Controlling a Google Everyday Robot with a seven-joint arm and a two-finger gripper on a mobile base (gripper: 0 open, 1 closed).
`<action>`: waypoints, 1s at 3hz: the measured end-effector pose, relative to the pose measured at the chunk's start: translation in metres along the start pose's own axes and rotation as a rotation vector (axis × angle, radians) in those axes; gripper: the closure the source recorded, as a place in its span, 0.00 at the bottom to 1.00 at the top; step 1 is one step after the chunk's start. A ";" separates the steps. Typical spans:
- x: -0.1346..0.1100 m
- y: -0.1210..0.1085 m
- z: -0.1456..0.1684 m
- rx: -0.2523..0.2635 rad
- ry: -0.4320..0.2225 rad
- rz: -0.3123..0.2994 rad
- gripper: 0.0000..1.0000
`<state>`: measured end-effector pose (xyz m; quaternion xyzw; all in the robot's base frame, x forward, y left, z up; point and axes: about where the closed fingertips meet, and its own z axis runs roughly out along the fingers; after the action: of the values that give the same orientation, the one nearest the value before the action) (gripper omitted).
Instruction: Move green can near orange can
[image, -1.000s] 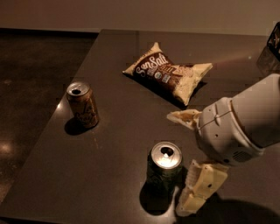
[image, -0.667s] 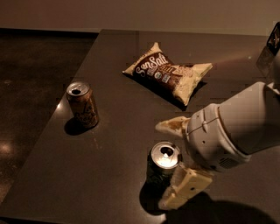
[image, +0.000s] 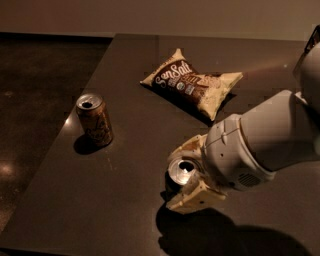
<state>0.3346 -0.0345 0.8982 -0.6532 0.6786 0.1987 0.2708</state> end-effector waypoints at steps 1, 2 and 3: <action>-0.016 -0.019 -0.003 0.017 -0.009 0.014 0.86; -0.045 -0.045 0.001 0.035 -0.038 0.024 1.00; -0.080 -0.074 0.028 0.039 -0.076 0.045 1.00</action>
Offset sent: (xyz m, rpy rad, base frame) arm 0.0806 0.0588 0.0499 0.0811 -0.0210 -0.0644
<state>0.4117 0.0402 0.9328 -0.6243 0.6862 0.2162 0.3045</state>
